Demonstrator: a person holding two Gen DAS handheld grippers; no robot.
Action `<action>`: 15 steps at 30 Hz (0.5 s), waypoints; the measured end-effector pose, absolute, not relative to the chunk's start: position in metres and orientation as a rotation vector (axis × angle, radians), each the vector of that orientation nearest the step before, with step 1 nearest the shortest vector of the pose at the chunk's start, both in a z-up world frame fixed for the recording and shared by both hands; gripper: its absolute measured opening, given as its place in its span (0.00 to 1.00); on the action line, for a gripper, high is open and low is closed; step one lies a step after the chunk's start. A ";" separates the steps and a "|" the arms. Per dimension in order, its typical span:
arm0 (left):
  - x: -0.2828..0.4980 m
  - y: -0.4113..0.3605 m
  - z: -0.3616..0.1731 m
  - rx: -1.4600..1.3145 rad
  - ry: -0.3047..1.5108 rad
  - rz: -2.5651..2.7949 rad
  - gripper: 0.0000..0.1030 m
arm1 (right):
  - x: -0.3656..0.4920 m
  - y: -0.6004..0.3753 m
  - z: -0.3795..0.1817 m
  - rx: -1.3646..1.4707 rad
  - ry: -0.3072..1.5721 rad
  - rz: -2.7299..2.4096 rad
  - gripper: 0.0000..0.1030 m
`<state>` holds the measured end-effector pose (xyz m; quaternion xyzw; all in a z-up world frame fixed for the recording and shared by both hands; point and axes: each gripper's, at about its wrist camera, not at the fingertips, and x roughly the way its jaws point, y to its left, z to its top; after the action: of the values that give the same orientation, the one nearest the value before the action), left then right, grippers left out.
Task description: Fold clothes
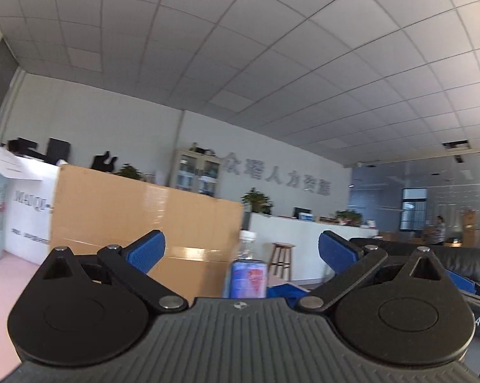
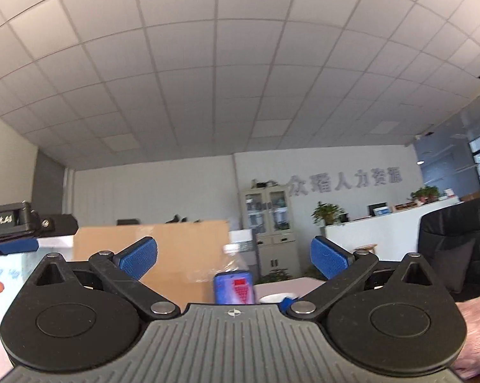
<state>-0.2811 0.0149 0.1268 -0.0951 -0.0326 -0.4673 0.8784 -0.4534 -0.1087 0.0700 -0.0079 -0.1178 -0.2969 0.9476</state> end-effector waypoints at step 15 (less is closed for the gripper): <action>-0.213 0.108 0.095 -0.068 0.085 -0.431 1.00 | -0.277 -0.034 0.053 -0.053 0.130 -0.244 1.00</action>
<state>-0.2131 0.1076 0.0949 -0.0337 0.0421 -0.2136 0.9754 -0.2774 -0.0339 0.0527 -0.0266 0.0649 -0.1215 0.9901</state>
